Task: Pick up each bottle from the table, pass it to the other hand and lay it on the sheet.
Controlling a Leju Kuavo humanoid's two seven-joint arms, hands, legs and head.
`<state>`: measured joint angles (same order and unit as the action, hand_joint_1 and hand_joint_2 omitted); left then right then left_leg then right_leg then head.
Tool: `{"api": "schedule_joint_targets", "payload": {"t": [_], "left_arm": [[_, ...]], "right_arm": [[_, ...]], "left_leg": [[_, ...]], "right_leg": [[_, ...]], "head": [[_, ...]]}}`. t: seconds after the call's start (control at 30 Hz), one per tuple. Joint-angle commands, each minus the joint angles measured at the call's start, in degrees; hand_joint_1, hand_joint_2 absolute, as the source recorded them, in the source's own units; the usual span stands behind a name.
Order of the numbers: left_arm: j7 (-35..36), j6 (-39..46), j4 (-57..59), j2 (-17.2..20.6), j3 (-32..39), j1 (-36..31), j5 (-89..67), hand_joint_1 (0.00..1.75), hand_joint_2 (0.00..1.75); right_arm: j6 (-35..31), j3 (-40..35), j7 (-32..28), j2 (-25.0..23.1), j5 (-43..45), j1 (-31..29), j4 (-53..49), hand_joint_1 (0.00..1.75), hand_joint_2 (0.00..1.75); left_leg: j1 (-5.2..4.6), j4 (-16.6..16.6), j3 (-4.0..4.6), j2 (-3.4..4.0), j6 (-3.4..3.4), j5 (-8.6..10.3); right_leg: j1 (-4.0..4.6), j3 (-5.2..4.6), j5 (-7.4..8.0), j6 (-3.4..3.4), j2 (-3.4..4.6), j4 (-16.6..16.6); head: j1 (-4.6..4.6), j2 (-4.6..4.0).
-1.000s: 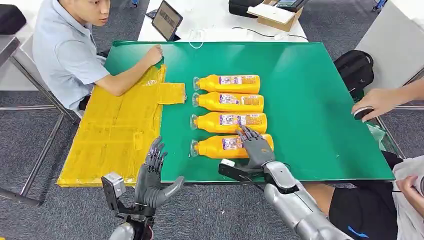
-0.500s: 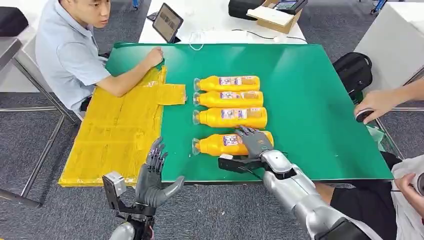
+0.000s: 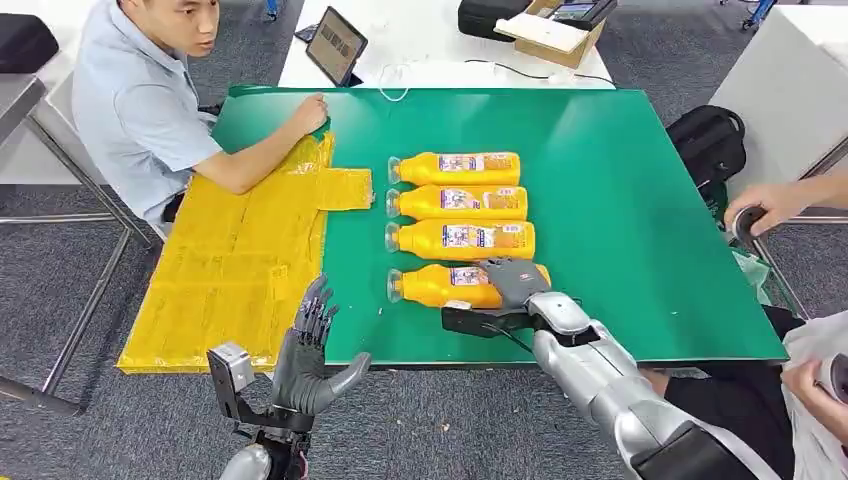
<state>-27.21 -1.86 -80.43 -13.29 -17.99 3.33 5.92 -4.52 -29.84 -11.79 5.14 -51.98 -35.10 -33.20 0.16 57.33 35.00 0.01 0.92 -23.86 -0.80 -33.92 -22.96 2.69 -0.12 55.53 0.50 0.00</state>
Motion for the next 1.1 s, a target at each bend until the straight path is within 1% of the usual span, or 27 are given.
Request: {"api": "schedule_joint_targets", "payload": {"t": [0.03,0.07,0.1,0.13,0.2,0.27,0.4,0.47,0.53,0.57,0.6,0.63,0.67,0.7,0.73,0.8,0.83,0.87,0.9,0.93,1.0,1.03,1.1], "left_arm": [[-4.7,11.2,1.1,-0.4,2.5,0.2,-3.6,0.0,1.75],[-4.8,11.4,1.0,-0.1,2.3,0.1,-3.6,0.0,1.75],[-4.8,11.4,1.0,-0.1,2.3,0.1,-3.6,0.0,1.75],[-5.2,13.8,0.8,-1.0,3.5,0.3,-2.8,0.0,1.75],[-5.4,14.3,0.6,-1.0,3.6,0.4,-2.6,0.0,1.75],[-5.4,14.3,0.6,-1.0,3.6,0.4,-2.6,0.0,1.75],[-5.4,14.3,0.6,-1.1,3.6,0.4,-2.6,0.0,1.75],[-6.6,16.8,0.2,-2.0,4.7,0.6,-1.7,0.0,1.75],[-6.9,17.9,-0.6,-2.2,5.1,0.7,1.2,0.0,1.75],[-6.3,17.1,-0.8,-2.0,4.8,0.7,2.5,0.0,1.75],[-4.6,14.3,-0.7,-1.0,3.5,0.7,4.4,0.0,1.75],[-3.3,11.0,-0.3,0.3,1.6,0.9,5.3,0.0,1.75],[-2.9,8.6,0.2,1.3,0.2,1.1,5.2,0.0,1.75],[-3.1,5.1,0.9,3.0,-2.7,1.3,3.6,0.0,1.75],[-3.8,4.5,1.1,3.6,-4.0,1.3,1.8,0.0,1.75],[-3.5,3.4,2.3,3.1,-5.3,1.1,1.3,0.0,1.75],[-3.5,3.4,2.7,2.8,-5.5,0.7,1.3,0.0,1.75],[-3.5,3.4,3.1,2.6,-5.6,0.1,1.1,0.0,1.75],[-3.1,3.0,3.5,2.4,-5.7,-0.5,1.1,0.0,1.75],[-2.6,2.5,3.9,2.1,-5.7,-1.1,1.3,0.0,1.75],[-1.8,1.9,4.2,1.6,-5.5,-1.7,1.9,0.0,1.75],[-1.5,1.6,4.2,1.5,-5.4,-1.8,2.2,0.0,1.75],[-1.3,1.1,4.0,1.4,-5.2,-2.0,2.4,0.0,1.75]], "right_arm": [[-2.9,11.9,-10.9,-3.4,22.0,16.9,-18.4,1.75,1.75],[-2.7,11.6,-9.7,-3.4,22.1,18.1,-21.6,1.75,1.75],[-2.6,11.6,-9.4,-3.4,22.1,18.2,-21.9,1.75,1.75],[-5.0,14.0,-9.6,-4.9,24.7,20.4,-26.8,1.75,1.75],[-5.3,14.2,-9.8,-5.2,25.2,21.0,-28.6,1.75,1.75],[-5.3,14.2,-9.8,-5.2,25.2,21.0,-28.6,1.75,1.75],[-5.3,14.3,-9.8,-5.0,25.2,21.0,-28.5,1.75,1.75],[-7.3,17.7,-11.9,-7.1,29.2,21.8,-29.7,1.75,1.75],[-10.3,19.5,-13.2,-8.6,30.6,23.6,-33.6,1.75,1.75],[-11.8,19.9,-14.0,-9.0,30.5,24.1,-34.5,1.75,1.75],[-13.3,20.5,-15.0,-9.5,31.2,24.9,-36.2,1.75,1.75],[-14.6,20.4,-16.2,-9.8,31.2,25.4,-37.4,1.75,1.75],[-15.4,20.0,-16.9,-9.9,31.1,25.6,-38.2,1.75,1.75],[-15.6,19.6,-18.1,-10.4,31.8,25.6,-39.0,1.75,1.75],[-14.9,18.6,-18.5,-10.5,31.8,25.5,-39.3,1.75,1.75],[-12.7,14.5,-18.9,-10.7,30.2,24.2,-38.9,1.75,1.75],[-12.9,12.5,-19.2,-10.7,28.4,23.4,-38.2,1.73,1.75],[-13.0,10.6,-19.3,-11.0,26.9,22.5,-37.5,1.75,1.75],[-13.1,9.3,-19.3,-11.5,26.4,21.8,-36.8,1.75,1.75],[-13.2,7.7,-19.1,-12.2,26.3,20.9,-35.9,1.75,1.75],[-12.6,5.9,-18.5,-13.2,26.9,19.8,-34.5,1.75,1.75],[-12.7,5.2,-18.3,-13.4,27.1,19.4,-33.8,1.75,1.75],[-11.2,2.5,-17.7,-13.3,26.8,18.4,-31.4,1.75,1.75]], "left_leg": [[0.1,-0.2,-0.27,-0.24,-0.07,-0.02],[0.11,-0.1,-0.23,-0.18,-0.06,-0.03],[0.14,-0.1,-0.24,0.0,-0.08,-0.1],[0.14,-0.1,-0.31,0.0,-0.13,-0.2],[0.12,-0.1,-0.36,0.18,-0.19,-0.29],[0.1,-0.1,-0.33,0.06,-0.23,-0.31],[0.09,-0.1,-0.17,0.03,-0.2,-0.27],[0.14,-0.1,-0.16,0.04,-0.2,-0.3],[0.13,0.0,-0.15,0.06,-0.19,-0.33],[0.15,0.0,-0.08,0.09,-0.19,-0.31],[0.12,0.0,0.07,0.1,-0.18,-0.26],[0.12,0.0,-0.03,0.09,-0.21,-0.35],[0.09,0.0,0.12,0.08,-0.2,-0.29],[0.09,-0.1,0.17,0.08,-0.19,-0.26],[0.09,-0.1,0.02,0.06,-0.22,-0.34],[0.07,-0.1,0.16,0.13,-0.19,-0.28],[0.08,0.0,0.09,0.22,-0.2,-0.35],[0.07,-0.1,0.17,0.2,-0.19,-0.3],[0.09,-0.1,0.22,0.26,-0.19,-0.3],[0.09,-0.1,0.06,0.29,-0.21,-0.37],[0.1,-0.1,0.25,0.25,-0.21,-0.29],[0.1,0.0,0.13,0.26,-0.23,-0.34],[0.12,-0.1,0.23,0.21,-0.2,-0.28]], "right_leg": [[0.1,0.38,-0.08,-0.11,-0.24,-0.2],[0.12,0.35,-0.07,-0.09,-0.17,-0.2],[0.14,0.3,-0.05,-0.1,0.01,-0.1],[0.14,0.37,-0.08,-0.14,0.0,-0.1],[0.14,0.31,-0.09,-0.17,0.1,-0.1],[0.14,0.29,-0.16,-0.23,-0.02,0.0],[0.15,0.16,-0.18,-0.23,0.02,0.0],[0.17,0.17,-0.2,-0.24,0.03,0.0],[0.15,0.18,-0.25,-0.25,0.03,0.0],[0.17,0.13,-0.22,-0.25,0.07,0.0],[0.14,-0.03,-0.17,-0.24,0.07,0.1],[0.15,0.08,-0.27,-0.29,0.07,0.1],[0.12,-0.06,-0.22,-0.26,0.05,0.1],[0.11,-0.13,-0.2,-0.25,0.04,0.0],[0.11,0.01,-0.29,-0.3,0.03,0.1],[0.09,-0.14,-0.2,-0.25,0.09,0.0],[0.11,-0.1,-0.25,-0.27,0.18,0.1],[0.1,-0.18,-0.2,-0.25,0.17,0.0],[0.12,-0.25,-0.17,-0.25,0.22,0.0],[0.12,-0.11,-0.24,-0.3,0.24,0.0],[0.14,-0.29,-0.17,-0.27,0.21,0.1],[0.13,-0.18,-0.24,-0.3,0.22,0.1],[0.15,-0.23,-0.2,-0.25,0.16,0.0]], "head": [[0.0,0.0],[-0.04,0.0],[-0.02,0.0],[-0.02,0.0],[-0.02,0.0],[0.02,0.0],[0.02,0.0],[0.0,0.0],[-0.02,0.0],[-0.02,0.0],[-0.02,0.0],[0.0,0.0],[0.0,0.0],[0.0,0.0],[0.0,0.0],[0.0,0.0],[-0.02,0.0],[0.0,0.0],[0.0,0.0],[0.0,0.0],[-0.02,0.0],[0.0,0.0],[0.0,0.0]]}}
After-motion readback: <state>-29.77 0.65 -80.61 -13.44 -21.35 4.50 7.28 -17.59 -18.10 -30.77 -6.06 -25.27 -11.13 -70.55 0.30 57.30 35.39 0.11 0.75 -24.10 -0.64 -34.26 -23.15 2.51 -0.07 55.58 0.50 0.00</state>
